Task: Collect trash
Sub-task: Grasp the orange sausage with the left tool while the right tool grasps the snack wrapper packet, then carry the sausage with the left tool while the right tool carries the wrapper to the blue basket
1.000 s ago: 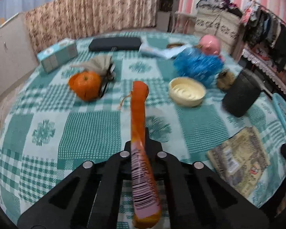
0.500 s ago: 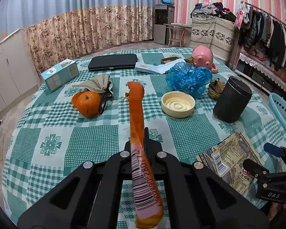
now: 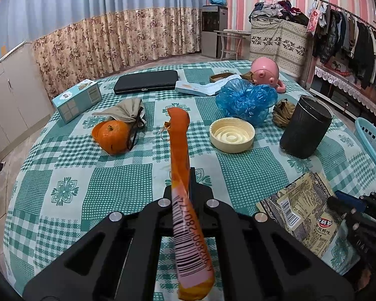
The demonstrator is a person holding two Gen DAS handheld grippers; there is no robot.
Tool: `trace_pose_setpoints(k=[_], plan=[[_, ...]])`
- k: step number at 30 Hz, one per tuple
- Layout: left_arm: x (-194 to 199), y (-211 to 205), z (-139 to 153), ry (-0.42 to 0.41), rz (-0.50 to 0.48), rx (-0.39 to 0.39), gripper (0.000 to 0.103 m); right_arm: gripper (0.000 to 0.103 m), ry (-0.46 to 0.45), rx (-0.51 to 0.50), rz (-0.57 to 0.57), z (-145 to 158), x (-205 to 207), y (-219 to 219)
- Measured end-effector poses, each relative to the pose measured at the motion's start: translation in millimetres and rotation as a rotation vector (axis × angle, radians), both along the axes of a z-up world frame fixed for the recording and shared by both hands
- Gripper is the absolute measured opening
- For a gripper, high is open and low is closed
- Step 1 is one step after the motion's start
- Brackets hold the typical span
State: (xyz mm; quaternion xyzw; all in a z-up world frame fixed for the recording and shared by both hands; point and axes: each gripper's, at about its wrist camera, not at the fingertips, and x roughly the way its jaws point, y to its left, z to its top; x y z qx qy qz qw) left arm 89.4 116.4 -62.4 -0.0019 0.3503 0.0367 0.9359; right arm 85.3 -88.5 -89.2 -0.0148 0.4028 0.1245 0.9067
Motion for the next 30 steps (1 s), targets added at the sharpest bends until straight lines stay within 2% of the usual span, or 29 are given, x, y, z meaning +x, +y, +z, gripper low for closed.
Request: trace_pose_setpoints(k=[3, 9, 14, 20, 25, 30], plan=[[0, -3, 0, -0.005, -0.005, 0.010, 0.000, 0.003, 0.010, 0.076, -0.004, 2, 1, -13], [-1, -12, 0, -0.011, -0.023, 0.039, 0.000, 0.002, -0.040, 0.120, -0.028, 17, -5, -37], [-2, -26, 13, -0.035, -0.052, 0.059, 0.000, 0.002, -0.090, 0.165, -0.104, 40, -11, -87], [-4, -60, 45, -0.091, -0.125, 0.057, 0.000, 0.002, -0.131, 0.237, -0.218, 58, -12, -155], [-1, -100, 71, -0.139, -0.201, 0.057, 0.000, 0.002, -0.174, 0.258, -0.258, 68, -13, -184], [9, -142, 82, -0.147, -0.285, 0.038, 0.000, 0.002, -0.227, 0.279, -0.301, 80, -16, -214]])
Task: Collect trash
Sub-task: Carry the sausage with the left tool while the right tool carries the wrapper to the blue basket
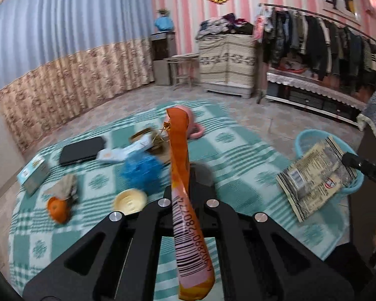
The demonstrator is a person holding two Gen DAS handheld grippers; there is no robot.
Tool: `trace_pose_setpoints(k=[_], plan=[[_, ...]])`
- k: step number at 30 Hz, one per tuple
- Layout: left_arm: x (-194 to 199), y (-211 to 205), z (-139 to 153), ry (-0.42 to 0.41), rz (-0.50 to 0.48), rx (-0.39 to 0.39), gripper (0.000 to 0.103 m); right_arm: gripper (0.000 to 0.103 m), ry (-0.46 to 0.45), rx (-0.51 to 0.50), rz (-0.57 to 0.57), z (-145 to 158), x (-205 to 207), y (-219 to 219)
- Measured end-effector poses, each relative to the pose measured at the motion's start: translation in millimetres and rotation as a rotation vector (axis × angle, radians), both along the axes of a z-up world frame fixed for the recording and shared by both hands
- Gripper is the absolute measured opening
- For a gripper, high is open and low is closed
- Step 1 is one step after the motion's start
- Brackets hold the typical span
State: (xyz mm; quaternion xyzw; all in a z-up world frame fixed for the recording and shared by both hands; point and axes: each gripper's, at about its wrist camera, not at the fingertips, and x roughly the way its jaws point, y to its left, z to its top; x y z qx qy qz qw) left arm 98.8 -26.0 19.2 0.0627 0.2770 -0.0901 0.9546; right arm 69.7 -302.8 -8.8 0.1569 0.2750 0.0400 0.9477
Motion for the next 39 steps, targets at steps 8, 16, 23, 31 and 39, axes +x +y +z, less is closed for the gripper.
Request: trace_pose_setpoints(k=[8, 16, 23, 31, 39], plan=[[17, -78, 6, 0.003, -0.131, -0.002, 0.000, 0.002, -0.064, 0.007, -0.151, 27, -7, -74], [32, -180, -3, 0.005, -0.287, 0.015, 0.000, 0.002, -0.043, -0.047, -0.293, 28, -14, -139], [43, -258, -29, 0.039, -0.413, 0.040, 0.000, 0.002, -0.007, -0.089, -0.367, 17, -15, -174], [65, -311, -47, 0.091, -0.485, 0.038, 0.002, 0.002, 0.036, -0.096, -0.396, 1, -4, -200], [79, -301, -52, 0.115, -0.462, 0.036, 0.071, 0.002, 0.052, -0.105, -0.394, -5, 4, -200]])
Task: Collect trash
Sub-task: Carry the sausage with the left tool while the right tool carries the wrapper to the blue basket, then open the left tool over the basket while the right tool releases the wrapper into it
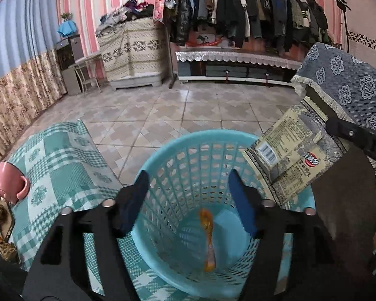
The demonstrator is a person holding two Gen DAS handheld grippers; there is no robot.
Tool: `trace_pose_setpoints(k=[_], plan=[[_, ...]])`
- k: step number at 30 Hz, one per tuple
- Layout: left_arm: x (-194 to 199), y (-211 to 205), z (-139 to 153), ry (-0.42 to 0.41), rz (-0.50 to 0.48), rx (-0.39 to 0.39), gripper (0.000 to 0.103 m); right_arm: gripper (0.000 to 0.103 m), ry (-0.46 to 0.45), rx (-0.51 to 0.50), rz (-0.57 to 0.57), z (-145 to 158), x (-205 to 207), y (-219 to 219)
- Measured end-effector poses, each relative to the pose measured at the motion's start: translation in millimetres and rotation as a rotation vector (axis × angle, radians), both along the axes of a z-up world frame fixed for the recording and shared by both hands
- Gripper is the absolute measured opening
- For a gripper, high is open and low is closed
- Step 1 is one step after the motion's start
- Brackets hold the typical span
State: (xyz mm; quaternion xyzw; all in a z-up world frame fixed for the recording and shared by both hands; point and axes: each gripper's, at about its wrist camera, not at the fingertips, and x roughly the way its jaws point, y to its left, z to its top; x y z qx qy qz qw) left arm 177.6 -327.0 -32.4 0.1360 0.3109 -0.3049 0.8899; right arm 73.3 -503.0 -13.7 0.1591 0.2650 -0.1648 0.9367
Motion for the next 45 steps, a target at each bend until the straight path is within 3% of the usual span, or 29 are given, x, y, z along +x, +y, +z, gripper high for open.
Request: trace_pose_setpoints(k=[5, 13, 19, 21, 23, 27, 31, 35, 45], plan=[[1, 14, 8, -0.028, 0.038, -0.017, 0.090, 0.002, 0.005, 0.011, 0.009, -5, 4, 2], [4, 51, 28, -0.088, 0.152, -0.038, 0.097, 0.002, 0.013, 0.018, 0.026, -8, 14, 23], [8, 79, 36, -0.086, 0.216, -0.059, 0.097, 0.003, 0.052, -0.006, 0.016, -12, 31, 35], [8, 86, 37, -0.086, 0.231, -0.061, 0.097, 0.013, 0.076, -0.017, 0.010, -16, 36, 38], [8, 94, 38, -0.086, 0.246, -0.063, 0.097, 0.059, 0.085, -0.025, 0.004, -18, 38, 40], [5, 109, 44, -0.101, 0.267, -0.063, 0.097, 0.065, 0.106, -0.044, 0.017, -20, 42, 46], [1, 124, 50, -0.114, 0.289, -0.065, 0.097, 0.081, 0.109, -0.056, 0.047, -14, 44, 58], [-2, 142, 53, -0.113, 0.309, -0.078, 0.098, 0.089, 0.104, -0.089, 0.051, -7, 45, 72], [-17, 185, 52, -0.114, 0.361, -0.100, 0.098, 0.090, 0.096, -0.138, 0.047, 0, 41, 106]])
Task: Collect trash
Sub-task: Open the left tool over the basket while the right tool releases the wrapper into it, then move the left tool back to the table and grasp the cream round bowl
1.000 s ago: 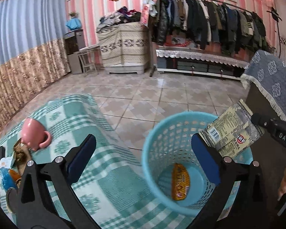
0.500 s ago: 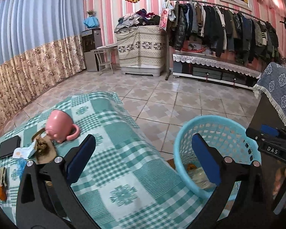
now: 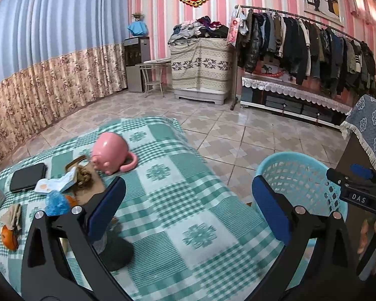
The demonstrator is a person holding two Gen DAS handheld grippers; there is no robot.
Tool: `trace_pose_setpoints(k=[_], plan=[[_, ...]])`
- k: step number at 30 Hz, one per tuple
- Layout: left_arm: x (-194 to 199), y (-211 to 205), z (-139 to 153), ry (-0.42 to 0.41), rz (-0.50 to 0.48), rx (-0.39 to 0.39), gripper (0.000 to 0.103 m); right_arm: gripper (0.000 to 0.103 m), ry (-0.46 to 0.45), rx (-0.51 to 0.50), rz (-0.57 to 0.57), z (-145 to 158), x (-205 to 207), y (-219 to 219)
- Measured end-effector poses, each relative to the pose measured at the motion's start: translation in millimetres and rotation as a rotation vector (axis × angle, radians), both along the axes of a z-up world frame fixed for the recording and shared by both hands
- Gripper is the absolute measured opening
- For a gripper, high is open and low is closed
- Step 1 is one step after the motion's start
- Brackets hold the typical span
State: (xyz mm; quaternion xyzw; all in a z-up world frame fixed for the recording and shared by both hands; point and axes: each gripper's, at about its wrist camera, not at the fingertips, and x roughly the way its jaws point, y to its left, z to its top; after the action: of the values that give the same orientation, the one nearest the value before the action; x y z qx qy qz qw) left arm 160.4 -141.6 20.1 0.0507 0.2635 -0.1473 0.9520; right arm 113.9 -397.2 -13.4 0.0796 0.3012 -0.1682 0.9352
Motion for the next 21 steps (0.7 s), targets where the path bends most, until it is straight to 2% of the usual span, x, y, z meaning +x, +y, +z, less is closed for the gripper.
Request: trace_pose_setpoints(k=[7, 14, 17, 21], plan=[[-17, 53, 13, -0.036, 0.058, -0.041, 0.098, 0.099, -0.071, -0.050, 0.020, 22, -10, 39], [-31, 107, 23, -0.078, 0.131, -0.046, 0.098, 0.099, -0.133, -0.067, 0.066, 40, -18, 84], [-36, 129, 19, -0.071, 0.163, -0.032, 0.098, 0.099, -0.156, -0.068, 0.092, 43, -19, 102], [-40, 164, 0, -0.021, 0.190, -0.019, 0.098, 0.099, -0.166, -0.086, 0.123, 40, -20, 124]])
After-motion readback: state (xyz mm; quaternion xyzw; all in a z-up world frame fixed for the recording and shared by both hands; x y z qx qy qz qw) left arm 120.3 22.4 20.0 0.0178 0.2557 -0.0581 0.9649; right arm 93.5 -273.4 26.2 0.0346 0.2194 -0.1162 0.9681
